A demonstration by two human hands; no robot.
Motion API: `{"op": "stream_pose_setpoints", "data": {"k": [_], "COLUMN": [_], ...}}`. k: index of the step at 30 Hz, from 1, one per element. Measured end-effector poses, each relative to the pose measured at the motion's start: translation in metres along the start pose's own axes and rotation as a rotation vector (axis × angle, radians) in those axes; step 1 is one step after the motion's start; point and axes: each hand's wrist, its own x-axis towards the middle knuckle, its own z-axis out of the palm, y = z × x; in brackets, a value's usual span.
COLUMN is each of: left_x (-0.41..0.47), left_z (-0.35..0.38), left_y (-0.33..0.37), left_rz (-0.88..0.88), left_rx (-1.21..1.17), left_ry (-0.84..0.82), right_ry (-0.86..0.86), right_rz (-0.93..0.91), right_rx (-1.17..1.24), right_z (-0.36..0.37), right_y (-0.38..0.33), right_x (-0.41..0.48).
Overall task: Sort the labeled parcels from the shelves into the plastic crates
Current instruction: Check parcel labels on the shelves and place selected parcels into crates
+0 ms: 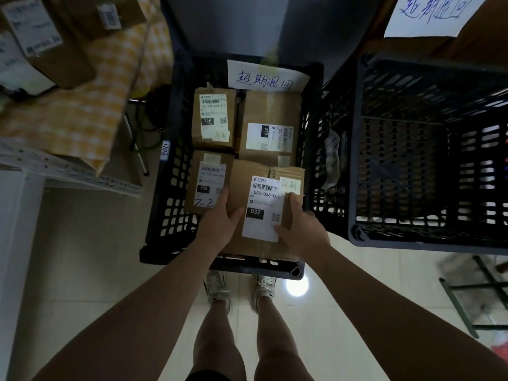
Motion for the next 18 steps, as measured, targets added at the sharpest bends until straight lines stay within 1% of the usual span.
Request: {"op": "stream_pose_setpoints", "data": {"k": [3, 5, 7, 9, 10, 12, 14, 18], "left_x": [0.006, 0.007, 0.007, 0.008, 0.008, 0.007, 0.007, 0.006], "left_z": [0.006, 0.008, 0.008, 0.007, 0.006, 0.008, 0.012, 0.013], "left_y": [-0.012, -0.020, -0.025, -0.030, -0.032, -0.032, -0.030, -0.023], "left_rz": [-0.013, 0.016, 0.069, 0.145, 0.171, 0.189, 0.183, 0.162], "left_rx": [-0.055, -0.044, -0.006, 0.069, 0.140, 0.361, 0.577, 0.811], "left_ry": [-0.077, -0.082, -0.056, -0.064, -0.089, -0.117, -0.089, -0.042], "right_ry": [-0.023, 0.001, 0.159, 0.302, 0.328, 0.312, 0.257, 0.139], "right_rz": [-0.002, -0.049, -0.142, -0.226, -0.277, -0.333, -0.311, -0.270], "right_rx": [-0.137, -0.276, -0.482, -0.542, -0.534, -0.526, -0.509, -0.459], "right_z": [0.012, 0.020, 0.029, 0.038, 0.040, 0.045, 0.048, 0.041], "right_y": [0.001, 0.004, 0.013, 0.024, 0.029, 0.037, 0.040, 0.034], "right_x": [0.003, -0.001, -0.002, 0.002, 0.003, 0.003, 0.003, 0.000]}}
